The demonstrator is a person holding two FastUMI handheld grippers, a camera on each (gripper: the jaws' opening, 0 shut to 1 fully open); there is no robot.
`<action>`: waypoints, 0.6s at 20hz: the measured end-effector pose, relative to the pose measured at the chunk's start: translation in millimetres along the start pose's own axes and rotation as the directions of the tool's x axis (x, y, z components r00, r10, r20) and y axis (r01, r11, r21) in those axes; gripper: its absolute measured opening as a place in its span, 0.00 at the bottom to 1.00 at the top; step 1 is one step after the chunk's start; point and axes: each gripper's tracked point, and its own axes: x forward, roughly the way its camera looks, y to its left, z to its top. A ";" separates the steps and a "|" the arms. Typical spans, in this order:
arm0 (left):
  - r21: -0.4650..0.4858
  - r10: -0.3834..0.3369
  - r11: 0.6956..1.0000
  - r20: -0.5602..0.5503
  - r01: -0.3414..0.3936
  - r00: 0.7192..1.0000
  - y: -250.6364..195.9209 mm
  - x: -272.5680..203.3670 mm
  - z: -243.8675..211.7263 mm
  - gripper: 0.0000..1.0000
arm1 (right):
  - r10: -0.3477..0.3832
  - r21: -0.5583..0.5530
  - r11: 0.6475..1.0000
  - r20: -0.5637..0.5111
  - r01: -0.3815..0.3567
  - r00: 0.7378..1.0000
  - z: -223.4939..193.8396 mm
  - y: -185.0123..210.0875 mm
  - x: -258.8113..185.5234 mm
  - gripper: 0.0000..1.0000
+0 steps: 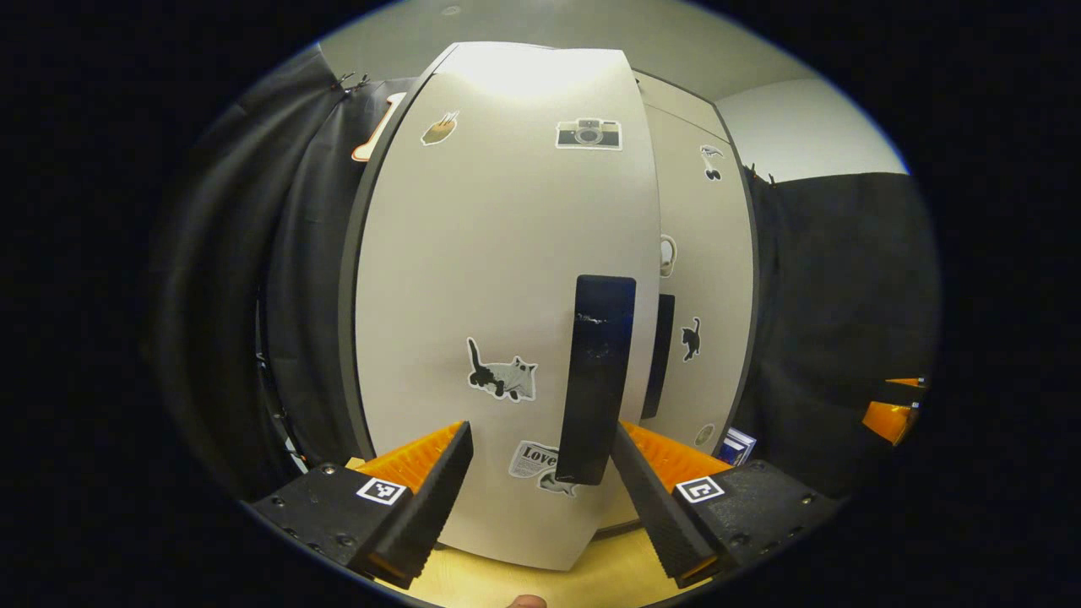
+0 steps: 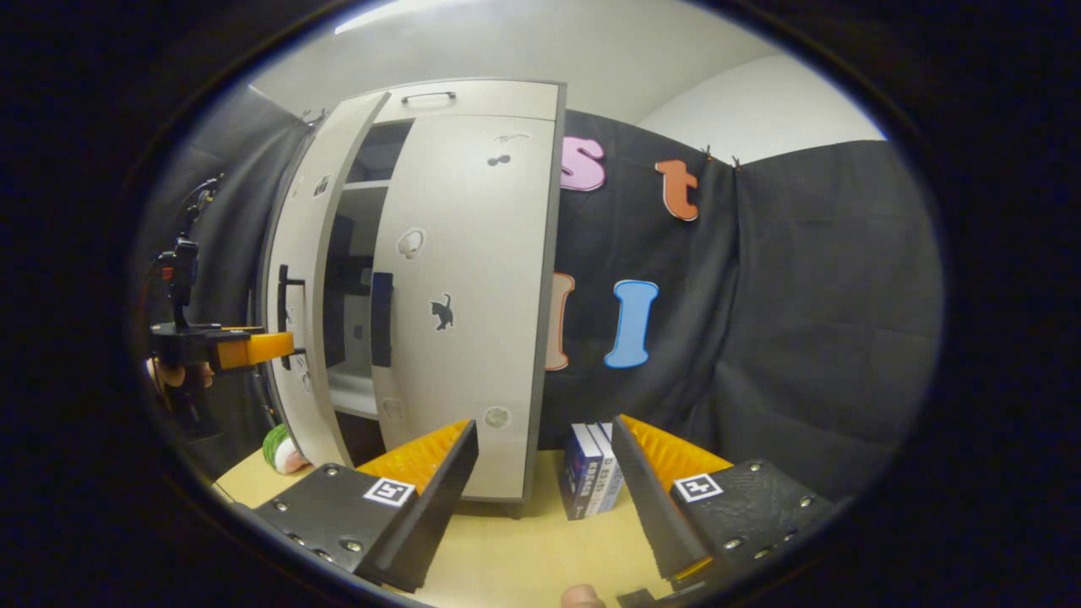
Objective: Grasp the bottle in the cabinet with the left hand and place it on the coaster, then close the right door with the right hand and the left door with the left hand.
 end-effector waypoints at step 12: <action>-0.025 0.092 0.996 0.040 -0.091 0.995 -36.7 -22.9 65.2 1.00 | -0.016 0.026 1.000 0.061 0.015 0.998 33.0 -21.6 -14.3 0.96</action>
